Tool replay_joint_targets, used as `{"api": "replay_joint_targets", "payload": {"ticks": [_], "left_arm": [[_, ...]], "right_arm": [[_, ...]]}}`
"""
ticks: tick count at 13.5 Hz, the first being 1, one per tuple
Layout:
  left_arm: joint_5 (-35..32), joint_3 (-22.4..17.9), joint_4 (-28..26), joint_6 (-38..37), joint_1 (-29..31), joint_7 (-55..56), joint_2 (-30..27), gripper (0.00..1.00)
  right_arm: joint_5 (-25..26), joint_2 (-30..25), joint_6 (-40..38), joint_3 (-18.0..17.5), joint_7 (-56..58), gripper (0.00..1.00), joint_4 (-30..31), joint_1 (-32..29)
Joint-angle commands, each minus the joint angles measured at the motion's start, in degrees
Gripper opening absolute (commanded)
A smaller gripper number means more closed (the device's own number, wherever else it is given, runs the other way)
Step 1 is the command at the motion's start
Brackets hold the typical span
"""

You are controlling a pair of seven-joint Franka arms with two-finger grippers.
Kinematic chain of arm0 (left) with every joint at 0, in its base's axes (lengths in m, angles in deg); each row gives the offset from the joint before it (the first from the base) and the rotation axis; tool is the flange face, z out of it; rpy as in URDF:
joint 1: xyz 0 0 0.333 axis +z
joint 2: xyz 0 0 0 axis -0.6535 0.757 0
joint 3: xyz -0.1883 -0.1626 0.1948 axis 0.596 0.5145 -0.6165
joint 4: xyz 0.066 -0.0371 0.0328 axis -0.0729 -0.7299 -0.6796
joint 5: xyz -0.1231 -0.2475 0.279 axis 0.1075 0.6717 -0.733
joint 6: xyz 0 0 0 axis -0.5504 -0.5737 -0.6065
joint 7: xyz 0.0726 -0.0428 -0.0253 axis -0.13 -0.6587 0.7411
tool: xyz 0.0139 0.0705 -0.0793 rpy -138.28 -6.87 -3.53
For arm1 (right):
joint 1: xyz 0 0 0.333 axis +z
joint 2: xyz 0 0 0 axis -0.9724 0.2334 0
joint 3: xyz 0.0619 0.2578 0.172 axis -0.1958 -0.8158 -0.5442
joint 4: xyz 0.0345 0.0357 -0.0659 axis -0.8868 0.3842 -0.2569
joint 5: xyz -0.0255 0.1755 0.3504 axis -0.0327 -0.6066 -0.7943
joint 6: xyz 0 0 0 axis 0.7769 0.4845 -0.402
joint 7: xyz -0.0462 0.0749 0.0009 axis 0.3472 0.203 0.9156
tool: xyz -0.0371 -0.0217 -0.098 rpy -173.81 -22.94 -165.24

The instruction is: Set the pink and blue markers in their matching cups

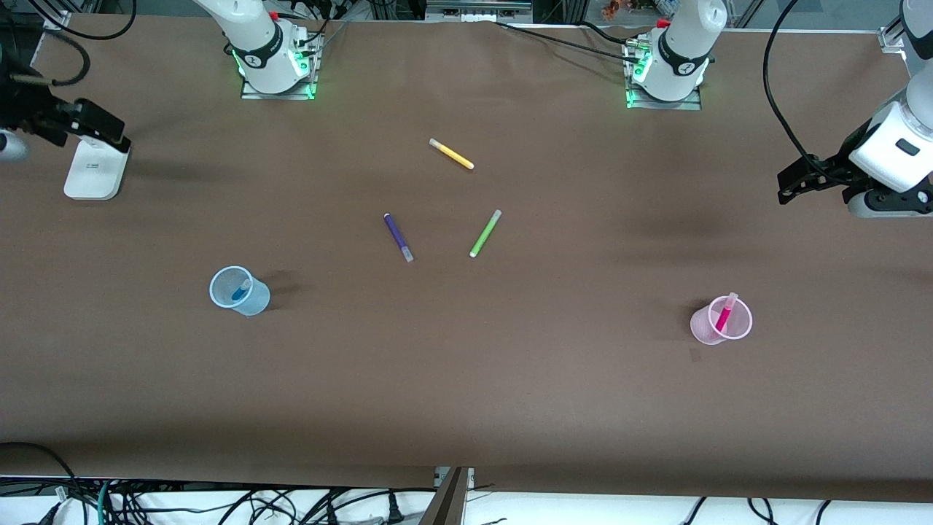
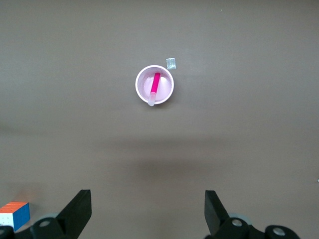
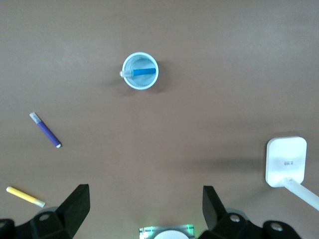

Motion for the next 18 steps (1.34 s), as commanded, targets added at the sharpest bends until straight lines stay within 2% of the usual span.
{"api": "replay_joint_targets", "payload": {"ticks": [1, 8, 18], "left_arm": [[1.06, -0.46, 2.69, -1.67, -0.29, -0.34, 1.28, 1.00], [1.14, -0.72, 2.78, -2.63, -0.29, -0.25, 1.37, 1.00], [1.23, -0.72, 2.78, -2.63, -0.11, -0.34, 1.37, 1.00]], "right_arm": [[2.68, -0.14, -1.56, -0.26, 2.66, 1.00, 1.16, -0.31], [2.69, 2.59, -2.62, -0.09, 3.73, 1.00, -2.79, -0.31], [2.51, 2.76, -2.62, -0.09, 3.55, 1.00, -2.89, -0.31]]}}
